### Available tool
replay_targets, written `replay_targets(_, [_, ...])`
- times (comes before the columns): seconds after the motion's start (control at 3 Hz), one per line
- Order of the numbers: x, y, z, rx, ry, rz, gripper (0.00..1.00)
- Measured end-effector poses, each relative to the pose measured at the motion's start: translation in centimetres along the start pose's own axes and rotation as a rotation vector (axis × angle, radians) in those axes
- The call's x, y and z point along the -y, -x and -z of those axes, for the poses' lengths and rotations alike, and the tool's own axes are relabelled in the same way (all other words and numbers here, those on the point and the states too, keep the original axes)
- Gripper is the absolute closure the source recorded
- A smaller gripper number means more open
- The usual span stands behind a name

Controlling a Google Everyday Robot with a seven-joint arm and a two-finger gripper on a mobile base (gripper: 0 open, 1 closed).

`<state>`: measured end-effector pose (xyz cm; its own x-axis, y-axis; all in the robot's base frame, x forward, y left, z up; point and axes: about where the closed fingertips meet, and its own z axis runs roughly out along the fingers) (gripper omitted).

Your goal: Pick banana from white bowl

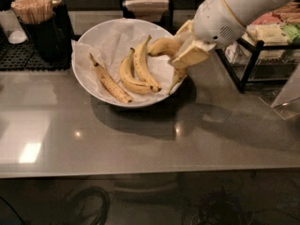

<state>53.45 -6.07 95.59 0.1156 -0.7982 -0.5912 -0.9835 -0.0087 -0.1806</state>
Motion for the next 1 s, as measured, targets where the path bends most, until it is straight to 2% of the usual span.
replay_targets(0.33, [-3.3, -0.3, 3.2, -0.074, -0.020, -0.099, 1.00])
replay_targets(0.67, [-5.6, -0.6, 5.3, -0.094, -0.050, -0.166, 1.00])
replay_targets(1.0, [-5.6, -0.6, 5.4, -0.095, -0.053, -0.169, 1.00])
